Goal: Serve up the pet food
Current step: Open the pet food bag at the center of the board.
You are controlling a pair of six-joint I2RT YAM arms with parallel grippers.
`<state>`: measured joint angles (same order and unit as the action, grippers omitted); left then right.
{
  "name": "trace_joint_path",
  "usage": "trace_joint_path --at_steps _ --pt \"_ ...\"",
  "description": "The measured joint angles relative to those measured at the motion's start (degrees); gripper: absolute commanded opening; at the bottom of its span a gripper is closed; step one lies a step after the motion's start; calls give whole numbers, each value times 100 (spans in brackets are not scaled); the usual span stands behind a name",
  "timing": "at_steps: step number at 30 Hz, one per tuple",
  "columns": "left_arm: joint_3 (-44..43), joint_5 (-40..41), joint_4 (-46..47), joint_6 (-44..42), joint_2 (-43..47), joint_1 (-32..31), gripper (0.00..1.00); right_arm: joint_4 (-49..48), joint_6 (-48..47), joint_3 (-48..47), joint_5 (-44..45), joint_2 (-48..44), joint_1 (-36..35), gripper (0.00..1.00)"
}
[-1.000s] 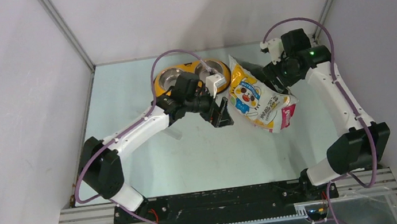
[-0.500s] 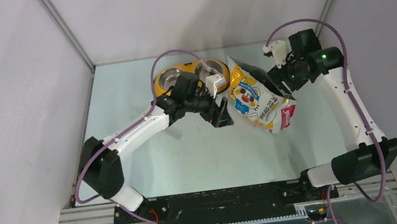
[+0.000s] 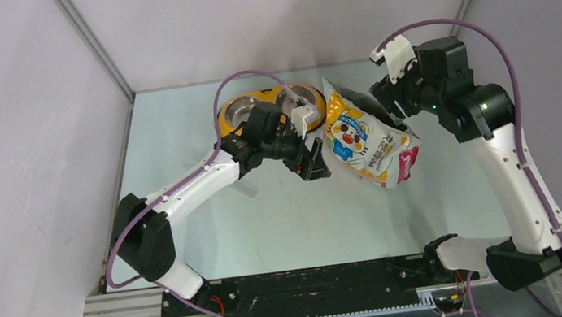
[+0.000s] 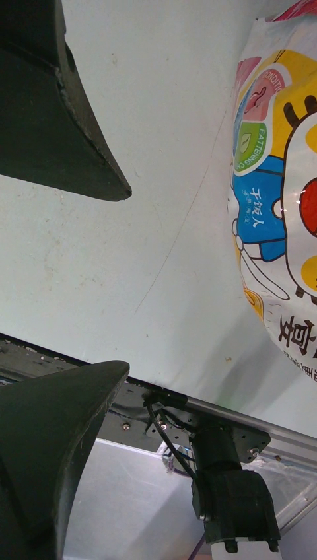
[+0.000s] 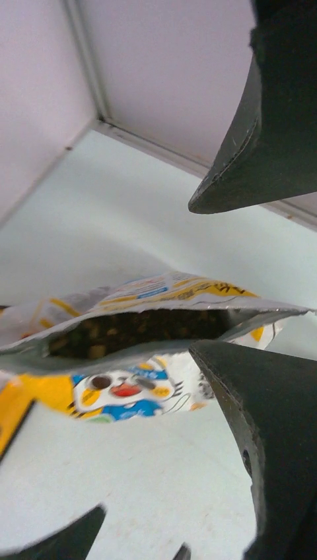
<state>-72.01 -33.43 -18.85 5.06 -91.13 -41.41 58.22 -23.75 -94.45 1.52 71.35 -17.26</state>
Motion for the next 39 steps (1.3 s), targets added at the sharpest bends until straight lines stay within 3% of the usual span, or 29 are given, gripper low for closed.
trace_joint_path --at_steps 6,11,24,34,39 --pt "0 2 -20 0 0 0 98 -765 155 326 -221 -584 -632 74" --pt "0 2 -22 0 0 -2 98 -1145 219 734 -219 -470 -1084 73" --pt "0 2 -24 0 0 -11 98 -1419 328 1222 17 114 -1145 67" --pt "0 2 -52 0 0 -11 98 -1423 431 1318 -20 350 -1045 56" --pt "0 2 -59 0 0 -11 98 -1427 527 1338 -162 439 -767 39"
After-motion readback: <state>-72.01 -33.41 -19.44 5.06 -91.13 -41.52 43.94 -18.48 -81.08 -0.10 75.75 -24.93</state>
